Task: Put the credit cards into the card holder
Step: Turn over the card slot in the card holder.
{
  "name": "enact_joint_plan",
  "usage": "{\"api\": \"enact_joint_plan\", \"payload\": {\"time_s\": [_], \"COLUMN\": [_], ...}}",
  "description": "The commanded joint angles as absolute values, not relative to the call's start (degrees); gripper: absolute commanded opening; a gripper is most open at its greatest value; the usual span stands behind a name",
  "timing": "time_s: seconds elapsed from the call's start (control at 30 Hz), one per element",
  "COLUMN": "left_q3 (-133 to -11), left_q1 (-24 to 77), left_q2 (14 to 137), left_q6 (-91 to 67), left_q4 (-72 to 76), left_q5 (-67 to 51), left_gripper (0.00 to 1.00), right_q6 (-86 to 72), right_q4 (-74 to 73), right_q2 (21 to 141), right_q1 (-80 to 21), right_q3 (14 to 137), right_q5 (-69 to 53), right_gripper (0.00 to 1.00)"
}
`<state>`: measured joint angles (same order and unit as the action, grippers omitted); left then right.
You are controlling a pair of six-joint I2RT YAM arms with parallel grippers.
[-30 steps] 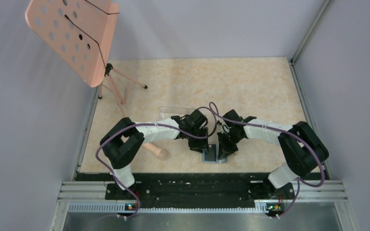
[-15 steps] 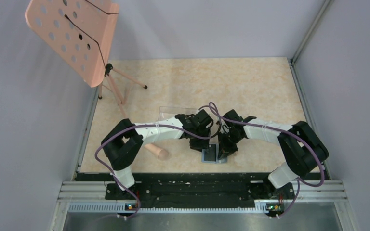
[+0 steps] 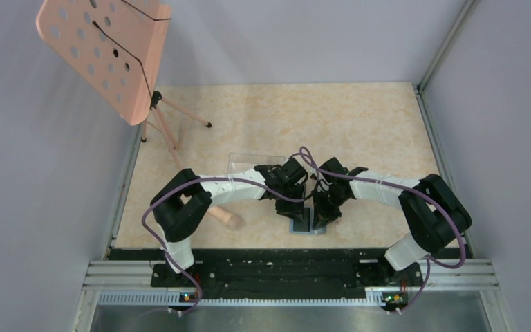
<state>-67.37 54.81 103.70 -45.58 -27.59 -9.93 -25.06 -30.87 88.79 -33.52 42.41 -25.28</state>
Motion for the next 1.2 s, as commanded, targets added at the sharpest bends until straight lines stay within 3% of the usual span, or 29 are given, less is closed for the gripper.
{"api": "enact_joint_plan", "payload": {"time_s": [0.0,0.57,0.93,1.17], "left_q3": [-67.15,-68.67,-68.52,-67.88], "left_q1": [54.93,54.92,55.02,55.25], "left_q2": [105.29,107.01,104.28,101.71], "left_q6": [-44.41,-44.32,-43.64,-43.87], "left_q4": [-25.87,-30.47,-23.65,-20.48], "left_q5": [-11.24,-7.86,-13.60,-15.64], "left_gripper": [0.44,0.46,0.29,0.27], "right_q6": [-23.73,-23.69,-23.72,-23.63], "right_q4": [-30.10,-30.04,-30.00,-30.08], "right_q2": [90.14,90.25,90.40,90.53], "right_q1": [-33.77,-33.79,-33.76,-33.82], "right_q3": [42.29,42.40,42.76,43.00], "right_q5": [-23.45,-23.74,-24.25,-24.26], "right_gripper": [0.00,0.00,0.00,0.00]}}
